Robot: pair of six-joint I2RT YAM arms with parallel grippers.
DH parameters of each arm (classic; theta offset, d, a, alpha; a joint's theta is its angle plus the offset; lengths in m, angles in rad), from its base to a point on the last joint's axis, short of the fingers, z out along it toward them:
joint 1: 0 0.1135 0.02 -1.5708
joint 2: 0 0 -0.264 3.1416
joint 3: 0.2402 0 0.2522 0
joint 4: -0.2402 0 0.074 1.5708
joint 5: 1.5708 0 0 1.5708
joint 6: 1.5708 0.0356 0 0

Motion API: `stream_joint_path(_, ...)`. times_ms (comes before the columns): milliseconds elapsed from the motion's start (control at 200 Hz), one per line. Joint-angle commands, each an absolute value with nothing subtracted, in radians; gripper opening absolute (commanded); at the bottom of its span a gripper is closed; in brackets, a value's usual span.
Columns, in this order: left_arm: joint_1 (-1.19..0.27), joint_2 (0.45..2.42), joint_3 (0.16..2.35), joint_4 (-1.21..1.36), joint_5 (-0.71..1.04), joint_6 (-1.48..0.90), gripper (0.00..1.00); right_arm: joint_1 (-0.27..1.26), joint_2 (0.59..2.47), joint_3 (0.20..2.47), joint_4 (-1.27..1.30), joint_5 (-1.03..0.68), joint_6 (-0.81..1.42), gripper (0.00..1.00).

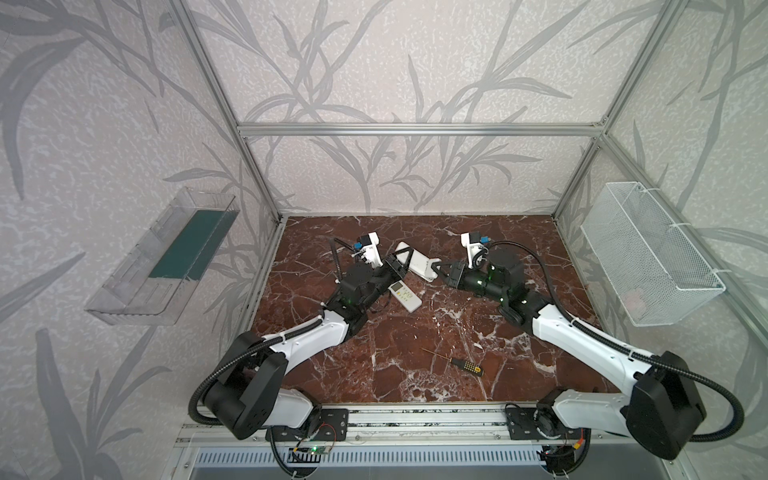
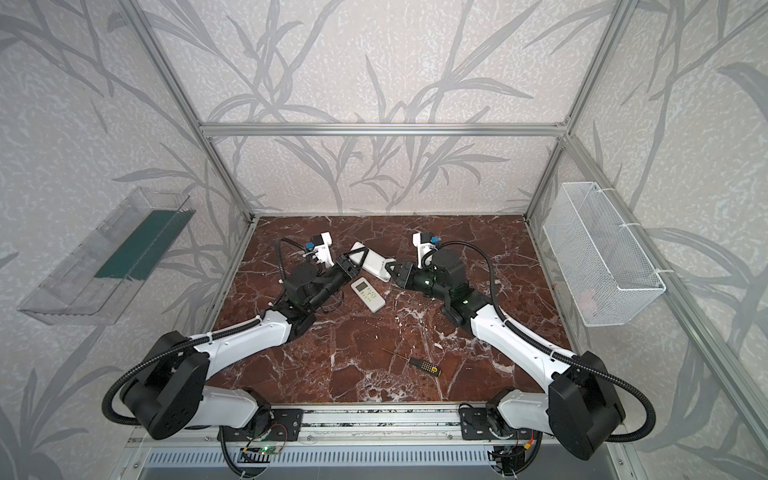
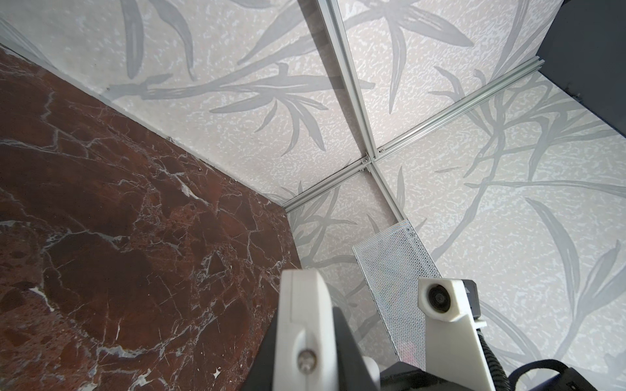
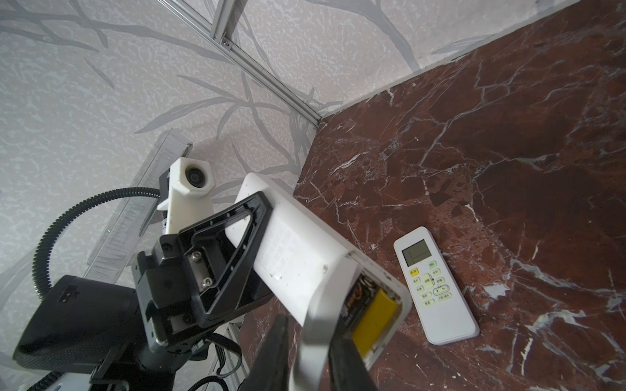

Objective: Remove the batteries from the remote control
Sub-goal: 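Pull the battery cover off the remote's end with the right gripper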

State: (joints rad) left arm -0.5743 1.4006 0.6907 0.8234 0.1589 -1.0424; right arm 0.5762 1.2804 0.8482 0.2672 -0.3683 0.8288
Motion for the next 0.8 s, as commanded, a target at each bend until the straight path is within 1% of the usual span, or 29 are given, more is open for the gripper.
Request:
stream_joint_path(0,-0.577,1.399,0.693,0.891,0.171,-1.061,0.0,0.581,1.293,0.85,0.29,-0.376,0.82,0.2)
stream_joint_path(370,-0.578,1.362,0.682,0.843,0.149,-1.031,0.0,0.581,1.283,0.837,0.312,-0.372,0.815,0.04)
stream_joint_path(565,-0.577,1.338,0.669,0.781,0.129,-1.004,0.0,0.575,1.278,0.83,0.324,-0.382,0.813,0.03)
stream_joint_path(795,-0.571,1.298,0.627,0.742,0.114,-0.989,0.0,0.516,1.252,0.808,0.24,-0.345,0.737,0.02)
